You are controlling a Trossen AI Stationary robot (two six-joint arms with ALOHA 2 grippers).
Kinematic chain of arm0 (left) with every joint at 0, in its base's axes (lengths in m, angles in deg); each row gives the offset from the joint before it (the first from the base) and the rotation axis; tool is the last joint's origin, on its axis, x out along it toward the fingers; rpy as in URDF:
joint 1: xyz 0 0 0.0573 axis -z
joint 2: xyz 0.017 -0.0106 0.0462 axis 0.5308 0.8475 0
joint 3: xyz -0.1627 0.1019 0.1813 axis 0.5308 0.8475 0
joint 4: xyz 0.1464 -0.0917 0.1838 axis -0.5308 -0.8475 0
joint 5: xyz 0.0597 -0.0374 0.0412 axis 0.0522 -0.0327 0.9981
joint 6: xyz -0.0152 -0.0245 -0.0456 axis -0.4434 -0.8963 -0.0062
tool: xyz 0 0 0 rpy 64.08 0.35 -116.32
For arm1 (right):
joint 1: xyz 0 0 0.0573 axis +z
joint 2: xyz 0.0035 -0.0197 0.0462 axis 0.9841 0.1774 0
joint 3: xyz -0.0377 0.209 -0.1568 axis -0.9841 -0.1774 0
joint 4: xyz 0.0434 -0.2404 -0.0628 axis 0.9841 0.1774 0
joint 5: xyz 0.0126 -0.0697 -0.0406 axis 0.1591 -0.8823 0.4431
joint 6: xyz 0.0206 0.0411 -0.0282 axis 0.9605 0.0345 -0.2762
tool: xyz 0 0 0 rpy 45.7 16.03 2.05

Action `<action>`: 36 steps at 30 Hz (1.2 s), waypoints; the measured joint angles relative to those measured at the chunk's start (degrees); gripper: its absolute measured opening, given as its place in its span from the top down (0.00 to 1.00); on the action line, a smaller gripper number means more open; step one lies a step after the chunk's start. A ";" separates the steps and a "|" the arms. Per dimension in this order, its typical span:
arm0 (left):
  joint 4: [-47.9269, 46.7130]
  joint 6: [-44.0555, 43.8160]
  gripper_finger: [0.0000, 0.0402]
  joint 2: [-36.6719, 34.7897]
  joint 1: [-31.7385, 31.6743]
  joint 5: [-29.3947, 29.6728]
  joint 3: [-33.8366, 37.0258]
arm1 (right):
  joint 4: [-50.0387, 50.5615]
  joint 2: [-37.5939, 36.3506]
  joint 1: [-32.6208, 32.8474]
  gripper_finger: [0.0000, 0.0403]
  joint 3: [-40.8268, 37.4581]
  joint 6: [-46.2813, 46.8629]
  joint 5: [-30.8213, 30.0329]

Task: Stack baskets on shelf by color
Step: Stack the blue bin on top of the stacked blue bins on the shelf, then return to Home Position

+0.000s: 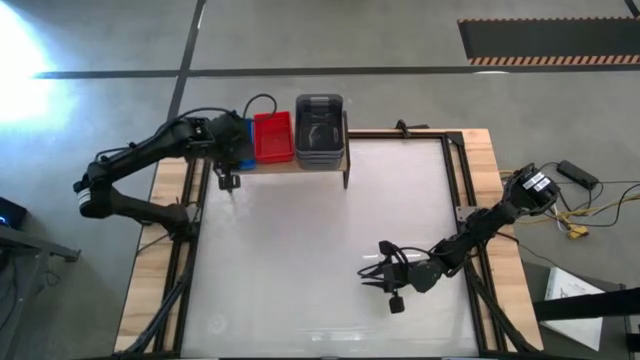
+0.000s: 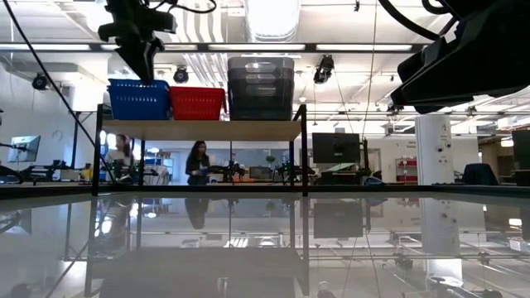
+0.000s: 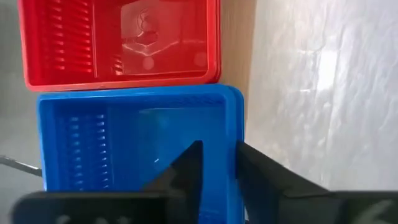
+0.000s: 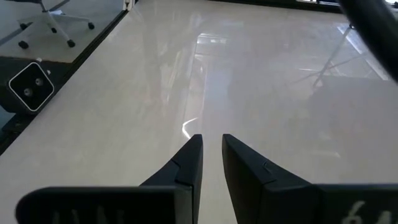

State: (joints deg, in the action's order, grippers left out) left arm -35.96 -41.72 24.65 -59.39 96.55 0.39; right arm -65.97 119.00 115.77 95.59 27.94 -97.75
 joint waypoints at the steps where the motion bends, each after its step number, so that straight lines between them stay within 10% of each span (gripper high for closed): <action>1: -0.02 0.00 0.79 0.00 0.00 0.04 -0.22 | 0.01 0.00 0.00 0.87 0.00 0.01 0.00; 9: -0.13 -2.65 0.56 -2.09 0.02 3.91 -4.19 | 1.89 -0.27 0.00 0.87 0.00 1.43 -2.41; 20: 1.60 -29.57 0.53 -8.25 7.00 4.50 -5.22 | 27.01 -16.91 -0.02 0.92 -3.55 11.49 -2.51; 36: 76.65 -33.05 0.53 -19.02 34.54 4.26 39.86 | 11.39 -52.15 -10.30 0.98 -26.39 5.75 6.22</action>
State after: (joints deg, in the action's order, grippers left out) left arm 40.68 -74.77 5.63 -24.85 100.81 40.25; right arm -54.57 66.85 105.47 69.20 33.69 -91.53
